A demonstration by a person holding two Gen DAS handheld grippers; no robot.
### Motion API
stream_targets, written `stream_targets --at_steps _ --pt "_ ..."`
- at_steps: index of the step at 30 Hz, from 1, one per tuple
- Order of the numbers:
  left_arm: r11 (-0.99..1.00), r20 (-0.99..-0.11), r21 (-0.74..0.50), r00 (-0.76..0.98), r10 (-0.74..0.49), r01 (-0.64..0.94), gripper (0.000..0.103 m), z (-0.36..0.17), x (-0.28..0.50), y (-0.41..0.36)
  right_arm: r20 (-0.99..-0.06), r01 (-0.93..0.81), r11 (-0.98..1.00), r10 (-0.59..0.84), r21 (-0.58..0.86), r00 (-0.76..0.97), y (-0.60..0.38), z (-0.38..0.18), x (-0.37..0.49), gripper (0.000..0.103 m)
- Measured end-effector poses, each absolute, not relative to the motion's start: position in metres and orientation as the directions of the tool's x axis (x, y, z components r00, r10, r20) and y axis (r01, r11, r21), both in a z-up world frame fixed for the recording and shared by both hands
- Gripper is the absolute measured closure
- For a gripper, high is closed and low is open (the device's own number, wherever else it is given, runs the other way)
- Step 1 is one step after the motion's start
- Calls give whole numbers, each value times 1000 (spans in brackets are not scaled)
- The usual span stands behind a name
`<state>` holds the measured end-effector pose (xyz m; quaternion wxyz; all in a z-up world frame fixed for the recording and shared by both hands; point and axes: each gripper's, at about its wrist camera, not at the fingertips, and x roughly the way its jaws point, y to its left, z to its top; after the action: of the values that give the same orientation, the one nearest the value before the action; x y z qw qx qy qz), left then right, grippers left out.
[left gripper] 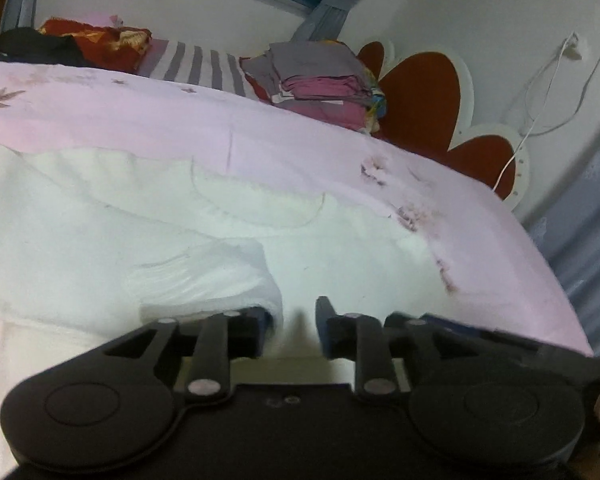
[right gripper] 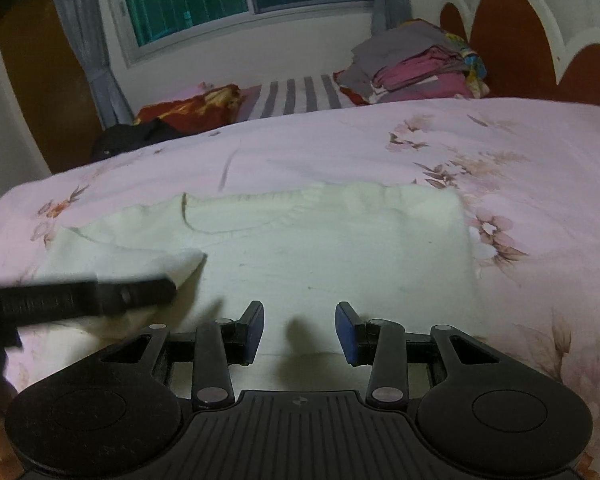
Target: Fold small clothes
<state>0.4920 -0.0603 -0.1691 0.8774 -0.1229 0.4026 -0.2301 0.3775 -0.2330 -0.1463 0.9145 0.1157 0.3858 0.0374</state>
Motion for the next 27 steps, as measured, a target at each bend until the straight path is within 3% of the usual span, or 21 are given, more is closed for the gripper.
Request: stream_targets --at_steps 3,5,12,16,20,27 --pt "884 -642 -373 610 -465 281 46 -165 477 -41 -688 6 964 184 265 702 -229 -145 375 63" --pt "897 -630 -358 642 -438 260 40 -158 467 -29 -680 -22 963 207 270 703 -220 -145 378 63" --pt "955 -664 -263 692 -283 138 41 -162 449 30 -649 -201 944 327 263 687 -166 -140 374 63" --pt "975 -700 -208 686 -200 72 41 -171 445 51 -676 -303 943 314 139 666 -134 -150 369 63" --pt "984 -723 -177 673 -155 36 43 -183 448 57 -695 -326 945 248 21 675 -114 -166 371 63" --pt "990 -708 -139 699 -103 4 43 -185 462 58 -673 -315 949 252 30 695 -114 -167 387 63"
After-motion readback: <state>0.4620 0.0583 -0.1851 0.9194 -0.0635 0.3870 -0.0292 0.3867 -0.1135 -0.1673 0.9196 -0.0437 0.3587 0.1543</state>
